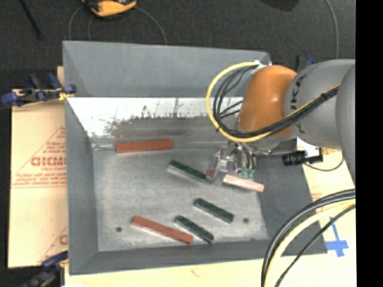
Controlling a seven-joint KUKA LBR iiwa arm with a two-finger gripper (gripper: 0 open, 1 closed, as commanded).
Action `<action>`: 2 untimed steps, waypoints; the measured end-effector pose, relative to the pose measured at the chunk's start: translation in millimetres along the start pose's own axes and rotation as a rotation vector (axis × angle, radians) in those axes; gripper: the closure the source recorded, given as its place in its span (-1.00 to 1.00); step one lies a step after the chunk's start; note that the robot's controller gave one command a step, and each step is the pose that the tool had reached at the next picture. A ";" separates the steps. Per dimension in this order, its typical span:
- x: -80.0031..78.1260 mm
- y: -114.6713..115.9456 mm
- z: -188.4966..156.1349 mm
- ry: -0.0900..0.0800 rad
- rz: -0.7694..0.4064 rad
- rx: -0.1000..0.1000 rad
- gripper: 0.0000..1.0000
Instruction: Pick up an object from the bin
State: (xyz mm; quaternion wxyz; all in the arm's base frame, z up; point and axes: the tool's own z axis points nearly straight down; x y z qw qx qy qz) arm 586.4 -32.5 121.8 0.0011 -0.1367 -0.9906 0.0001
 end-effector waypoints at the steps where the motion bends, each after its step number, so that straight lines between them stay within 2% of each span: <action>1: -24.4 1.8 -43.7 0.001 -0.014 0.000 1.00; 2: 1.0 0.3 -72.8 -0.011 -0.049 0.000 1.00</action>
Offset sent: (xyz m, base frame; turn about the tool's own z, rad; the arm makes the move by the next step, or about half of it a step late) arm -0.0270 0.0092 0.0730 -0.0540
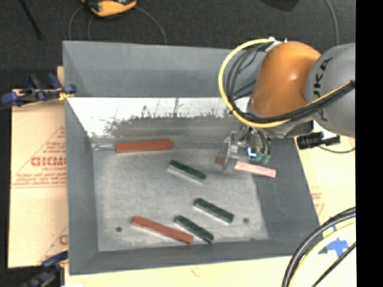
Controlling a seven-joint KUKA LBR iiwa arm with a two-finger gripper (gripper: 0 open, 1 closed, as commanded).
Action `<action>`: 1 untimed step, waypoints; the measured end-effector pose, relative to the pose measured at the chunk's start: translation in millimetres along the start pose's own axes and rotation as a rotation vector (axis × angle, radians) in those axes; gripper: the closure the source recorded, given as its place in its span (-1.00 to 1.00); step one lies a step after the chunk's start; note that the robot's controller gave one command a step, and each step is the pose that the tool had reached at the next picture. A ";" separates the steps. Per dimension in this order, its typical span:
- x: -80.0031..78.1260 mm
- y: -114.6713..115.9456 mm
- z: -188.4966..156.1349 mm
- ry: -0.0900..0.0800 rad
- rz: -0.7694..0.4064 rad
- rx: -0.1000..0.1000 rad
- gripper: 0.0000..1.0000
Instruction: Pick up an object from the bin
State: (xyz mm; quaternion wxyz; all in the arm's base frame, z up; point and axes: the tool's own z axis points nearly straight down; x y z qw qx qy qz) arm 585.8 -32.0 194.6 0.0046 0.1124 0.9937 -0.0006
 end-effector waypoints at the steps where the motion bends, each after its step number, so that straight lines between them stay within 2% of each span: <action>1: 1.9 -5.9 2.6 0.008 0.011 0.000 1.00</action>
Offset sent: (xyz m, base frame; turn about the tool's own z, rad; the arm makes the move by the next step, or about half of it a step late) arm -0.0013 -0.0345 -0.0330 0.0525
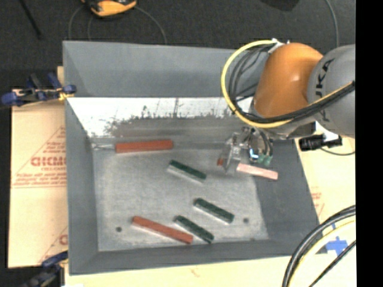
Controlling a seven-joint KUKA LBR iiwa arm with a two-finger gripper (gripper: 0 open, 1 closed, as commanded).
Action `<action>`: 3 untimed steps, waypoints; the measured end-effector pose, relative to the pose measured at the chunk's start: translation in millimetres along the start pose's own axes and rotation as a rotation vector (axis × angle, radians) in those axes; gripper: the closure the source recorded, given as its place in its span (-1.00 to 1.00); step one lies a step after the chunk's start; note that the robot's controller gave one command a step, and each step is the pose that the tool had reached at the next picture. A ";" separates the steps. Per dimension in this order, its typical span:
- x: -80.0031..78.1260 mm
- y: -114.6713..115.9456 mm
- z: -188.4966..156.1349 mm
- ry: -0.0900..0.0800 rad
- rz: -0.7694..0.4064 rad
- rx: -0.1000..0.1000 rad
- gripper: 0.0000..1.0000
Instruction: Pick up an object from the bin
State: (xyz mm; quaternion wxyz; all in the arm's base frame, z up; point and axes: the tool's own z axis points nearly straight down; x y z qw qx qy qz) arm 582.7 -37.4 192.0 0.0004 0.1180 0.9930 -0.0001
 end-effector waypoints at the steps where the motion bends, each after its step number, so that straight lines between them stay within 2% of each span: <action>1: -10.3 -18.2 18.9 -0.006 0.029 -0.001 1.00; 2: -5.7 -12.6 5.5 0.003 0.022 0.001 1.00; 3: -5.8 16.1 -5.1 -0.006 0.013 -0.001 1.00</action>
Offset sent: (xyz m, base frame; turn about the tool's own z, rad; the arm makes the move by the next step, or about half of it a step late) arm 0.0028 0.0027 0.0225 0.0055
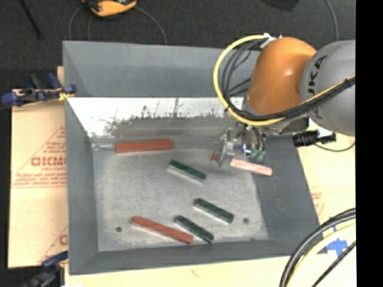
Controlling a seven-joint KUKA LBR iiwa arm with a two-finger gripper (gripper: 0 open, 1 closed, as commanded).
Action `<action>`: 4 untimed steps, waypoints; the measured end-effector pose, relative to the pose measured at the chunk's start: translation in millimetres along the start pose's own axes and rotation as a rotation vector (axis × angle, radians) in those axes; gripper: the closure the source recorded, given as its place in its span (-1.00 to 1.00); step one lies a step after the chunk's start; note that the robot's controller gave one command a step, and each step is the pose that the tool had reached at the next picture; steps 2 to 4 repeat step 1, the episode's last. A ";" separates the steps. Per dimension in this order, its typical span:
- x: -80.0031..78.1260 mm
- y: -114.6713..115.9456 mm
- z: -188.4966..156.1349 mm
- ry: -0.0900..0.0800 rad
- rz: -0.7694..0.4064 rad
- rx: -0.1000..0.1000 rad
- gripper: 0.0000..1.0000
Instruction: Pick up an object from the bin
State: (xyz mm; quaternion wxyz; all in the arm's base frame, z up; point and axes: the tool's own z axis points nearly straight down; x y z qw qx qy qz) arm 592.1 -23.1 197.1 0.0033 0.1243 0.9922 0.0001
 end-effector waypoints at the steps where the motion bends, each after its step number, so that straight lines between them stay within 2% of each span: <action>1: -5.5 -18.5 -15.1 0.003 -0.015 0.000 1.00; 4: -5.5 -18.5 -15.1 0.003 -0.015 0.000 1.00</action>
Offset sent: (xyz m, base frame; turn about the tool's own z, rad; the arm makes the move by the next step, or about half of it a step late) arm -0.0153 0.0216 0.0798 -0.0061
